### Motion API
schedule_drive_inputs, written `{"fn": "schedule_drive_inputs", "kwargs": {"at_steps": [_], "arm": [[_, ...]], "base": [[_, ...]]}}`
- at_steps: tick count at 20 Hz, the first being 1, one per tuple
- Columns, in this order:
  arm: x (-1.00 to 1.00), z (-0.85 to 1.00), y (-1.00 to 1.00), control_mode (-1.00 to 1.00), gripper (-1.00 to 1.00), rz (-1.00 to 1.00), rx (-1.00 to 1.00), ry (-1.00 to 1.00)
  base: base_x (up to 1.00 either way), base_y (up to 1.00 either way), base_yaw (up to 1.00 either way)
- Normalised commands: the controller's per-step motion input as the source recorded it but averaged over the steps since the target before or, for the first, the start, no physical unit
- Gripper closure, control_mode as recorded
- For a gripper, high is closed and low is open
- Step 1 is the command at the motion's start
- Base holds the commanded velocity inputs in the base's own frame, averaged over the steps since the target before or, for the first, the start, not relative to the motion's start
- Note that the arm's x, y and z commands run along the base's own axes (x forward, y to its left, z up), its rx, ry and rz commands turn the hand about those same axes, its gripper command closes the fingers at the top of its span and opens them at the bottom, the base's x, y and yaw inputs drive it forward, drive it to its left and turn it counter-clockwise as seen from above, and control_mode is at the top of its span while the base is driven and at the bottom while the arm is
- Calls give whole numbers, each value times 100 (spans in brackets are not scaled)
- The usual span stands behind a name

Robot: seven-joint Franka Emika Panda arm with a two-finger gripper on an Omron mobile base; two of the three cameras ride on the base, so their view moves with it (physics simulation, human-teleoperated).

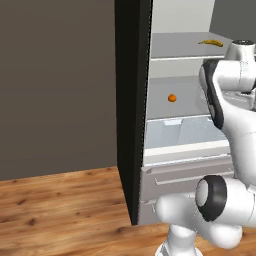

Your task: Retrieve the banana and tangerine from the fridge and place them into the bowl on the dining table.

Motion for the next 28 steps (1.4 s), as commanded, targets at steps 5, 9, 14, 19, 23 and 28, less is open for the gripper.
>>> {"fn": "schedule_drive_inputs", "kwargs": {"at_steps": [5,9,14,19,23,28], "arm": [[-15,-38,100,-100,-100,24,22,-26],[-17,-15,93,-100,-100,27,9,-46],[-16,13,47,-100,-100,13,-1,-26],[-37,44,18,-100,-100,-6,-14,0],[-42,58,1,-100,-100,-10,-12,2],[-14,14,-4,-100,-100,-1,-5,-6]], "base": [[0,0,0],[0,0,0],[0,0,0],[0,0,0],[0,0,0],[0,0,0]]}}
